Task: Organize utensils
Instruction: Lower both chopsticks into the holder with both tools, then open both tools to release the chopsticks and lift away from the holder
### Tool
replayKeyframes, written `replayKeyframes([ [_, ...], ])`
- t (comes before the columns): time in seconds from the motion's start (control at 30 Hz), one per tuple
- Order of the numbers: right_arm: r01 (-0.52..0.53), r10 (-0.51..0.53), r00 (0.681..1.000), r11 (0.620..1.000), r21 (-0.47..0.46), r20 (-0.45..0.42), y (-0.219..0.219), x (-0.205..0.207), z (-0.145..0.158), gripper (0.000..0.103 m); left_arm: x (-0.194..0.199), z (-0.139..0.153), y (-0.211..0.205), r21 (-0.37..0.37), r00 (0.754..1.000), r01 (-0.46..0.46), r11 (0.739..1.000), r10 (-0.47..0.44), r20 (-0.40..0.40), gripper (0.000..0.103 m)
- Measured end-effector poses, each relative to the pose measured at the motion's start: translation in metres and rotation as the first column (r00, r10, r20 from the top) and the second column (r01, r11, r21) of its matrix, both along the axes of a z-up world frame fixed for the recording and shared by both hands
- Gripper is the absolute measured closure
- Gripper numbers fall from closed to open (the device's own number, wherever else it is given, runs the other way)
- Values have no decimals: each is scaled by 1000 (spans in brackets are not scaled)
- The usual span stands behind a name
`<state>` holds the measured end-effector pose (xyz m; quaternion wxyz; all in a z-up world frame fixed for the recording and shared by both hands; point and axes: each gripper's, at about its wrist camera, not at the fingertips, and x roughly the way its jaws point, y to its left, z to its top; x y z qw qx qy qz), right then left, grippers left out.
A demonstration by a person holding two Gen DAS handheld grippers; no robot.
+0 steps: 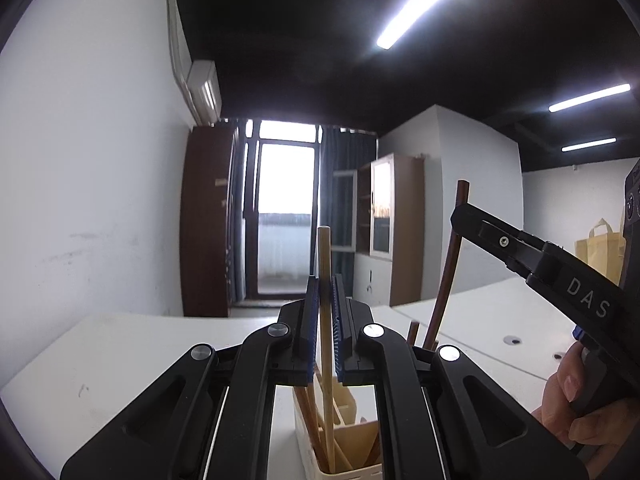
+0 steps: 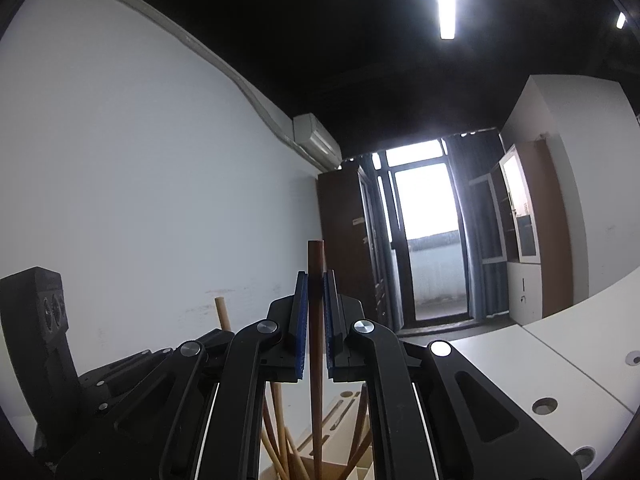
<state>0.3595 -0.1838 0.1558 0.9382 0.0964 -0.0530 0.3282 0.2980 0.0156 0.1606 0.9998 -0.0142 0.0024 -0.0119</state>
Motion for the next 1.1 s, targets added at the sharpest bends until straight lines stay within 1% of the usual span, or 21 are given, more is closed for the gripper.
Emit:
replayKeyframes([
  [0.17,2,-3,999,999,-37,-32,6,6,-7,95,7,-7,6,-12,999,24,1000,-25,-42,97],
  [0.33,0,-2,999,998,-60,-39,8,3,-12,95,7,-6,10,-20,997,47,999,-49,-66,97],
  [0.53,-2,-4,997,996,-93,-72,8,5,-18,95,11,-7,21,-61,992,70,996,-76,-101,97],
  [0.63,0,-10,996,993,-116,-89,12,6,-21,95,9,-8,22,-42,992,72,997,-76,-97,97],
  [0.83,-6,-10,994,990,-144,-111,15,9,-27,95,12,-18,24,-59,987,90,994,-97,-128,97],
  [1.1,-4,-24,987,985,-175,-158,18,12,-32,95,10,-24,21,-46,984,94,995,-100,-150,97],
])
